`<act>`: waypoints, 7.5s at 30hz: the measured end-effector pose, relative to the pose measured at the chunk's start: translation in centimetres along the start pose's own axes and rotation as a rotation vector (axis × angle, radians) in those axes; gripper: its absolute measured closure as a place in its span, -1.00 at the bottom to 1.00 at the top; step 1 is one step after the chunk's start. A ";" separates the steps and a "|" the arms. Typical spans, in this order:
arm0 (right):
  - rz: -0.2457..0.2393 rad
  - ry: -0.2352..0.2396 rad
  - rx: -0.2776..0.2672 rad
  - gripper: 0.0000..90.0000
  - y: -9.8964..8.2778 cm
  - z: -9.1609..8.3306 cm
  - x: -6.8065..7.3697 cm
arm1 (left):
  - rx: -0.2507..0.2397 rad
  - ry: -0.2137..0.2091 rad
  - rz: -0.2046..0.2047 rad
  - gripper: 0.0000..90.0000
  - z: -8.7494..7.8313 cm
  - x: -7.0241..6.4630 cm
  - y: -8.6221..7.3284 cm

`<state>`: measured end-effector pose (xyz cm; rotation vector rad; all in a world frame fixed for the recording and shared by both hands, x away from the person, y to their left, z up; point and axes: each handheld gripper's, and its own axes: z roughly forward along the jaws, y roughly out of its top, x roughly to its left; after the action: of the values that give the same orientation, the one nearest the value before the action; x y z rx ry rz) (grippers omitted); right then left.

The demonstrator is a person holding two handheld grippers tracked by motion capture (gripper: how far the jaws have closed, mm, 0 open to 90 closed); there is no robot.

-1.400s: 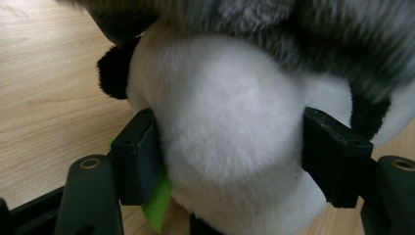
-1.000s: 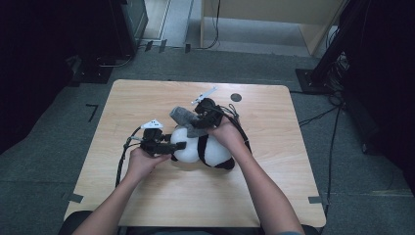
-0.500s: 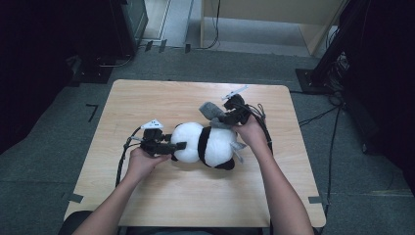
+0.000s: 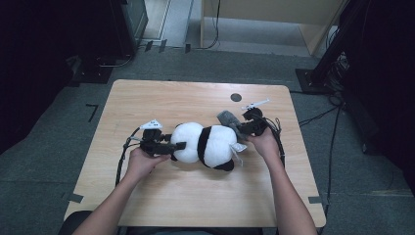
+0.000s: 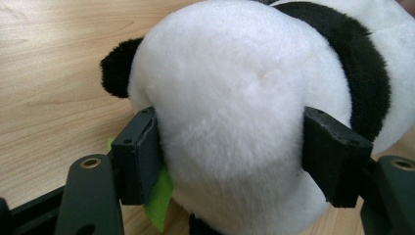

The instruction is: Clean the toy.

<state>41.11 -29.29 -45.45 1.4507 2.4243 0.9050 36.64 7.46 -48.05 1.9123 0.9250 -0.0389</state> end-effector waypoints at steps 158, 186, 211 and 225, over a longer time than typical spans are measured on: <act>-0.259 -0.028 -0.122 0.70 3.1 -3.5 8.9 | -0.006 0.049 -0.025 -0.30 0.0 -1.0 -0.7; -0.042 0.011 -0.306 0.70 -3.1 -9.1 5.3 | 0.021 0.036 -0.046 -0.31 -0.1 -0.9 -0.3; 0.074 0.020 -0.179 0.71 -7.9 -2.9 3.9 | -0.002 0.010 -0.068 -0.36 0.3 -0.9 -0.2; 0.113 0.011 -0.133 0.70 -8.1 -2.3 2.3 | -0.008 0.016 -0.055 -0.40 0.2 -0.9 -0.1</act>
<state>32.91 -31.06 -47.95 1.5503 2.2612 1.0786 35.99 6.83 -47.90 1.8817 0.9865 -0.0525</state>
